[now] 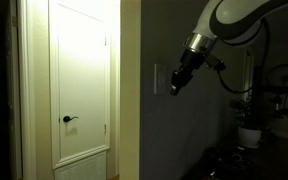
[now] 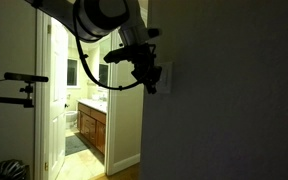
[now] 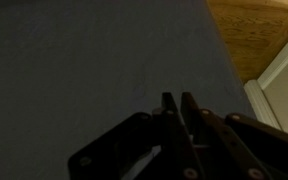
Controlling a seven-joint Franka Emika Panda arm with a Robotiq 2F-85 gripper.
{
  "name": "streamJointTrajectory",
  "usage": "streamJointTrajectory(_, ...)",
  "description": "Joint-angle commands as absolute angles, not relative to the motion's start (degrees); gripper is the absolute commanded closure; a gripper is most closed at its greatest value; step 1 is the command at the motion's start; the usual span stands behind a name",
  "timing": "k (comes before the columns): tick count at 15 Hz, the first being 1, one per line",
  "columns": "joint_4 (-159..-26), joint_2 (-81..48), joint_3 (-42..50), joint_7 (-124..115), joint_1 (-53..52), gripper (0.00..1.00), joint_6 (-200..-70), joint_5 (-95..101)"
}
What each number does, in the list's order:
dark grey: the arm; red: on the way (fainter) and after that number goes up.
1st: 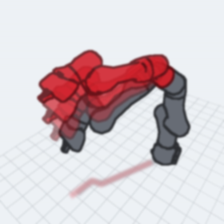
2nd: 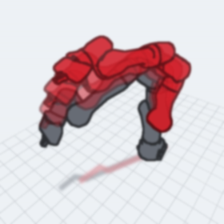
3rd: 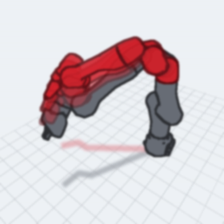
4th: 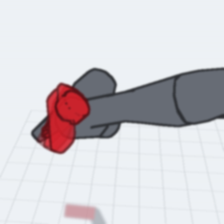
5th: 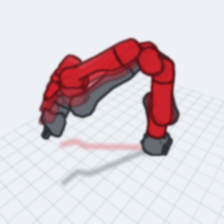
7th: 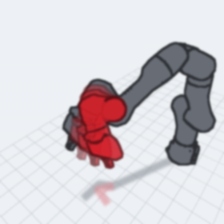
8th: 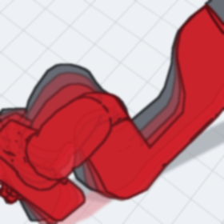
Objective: Turn on the light switch
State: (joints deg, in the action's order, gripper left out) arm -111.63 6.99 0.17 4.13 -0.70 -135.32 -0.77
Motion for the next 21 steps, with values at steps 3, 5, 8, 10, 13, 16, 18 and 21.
streamJointTrajectory(3,-110.3,6.9,0.2,4.1,-0.5,0.98,-139.0,-0.4)
streamJointTrajectory(5,-109.9,6.7,0.2,4.3,-0.4,0.96,-140.1,-0.1)
streamJointTrajectory(8,-109.2,6.3,0.4,4.3,-0.2,0.94,-141.3,0.8)
streamJointTrajectory(10,-108.7,6.3,0.5,4.1,0.0,0.95,-142.0,1.3)
streamJointTrajectory(13,-107.6,6.1,0.6,4.1,0.3,0.95,-142.8,2.4)
streamJointTrajectory(16,-106.3,5.4,0.9,4.3,0.6,0.95,-142.9,2.2)
streamJointTrajectory(18,-105.5,4.6,0.9,4.3,0.6,0.95,-142.8,1.7)
streamJointTrajectory(21,-103.9,3.2,0.9,4.4,0.4,0.95,-142.6,0.8)
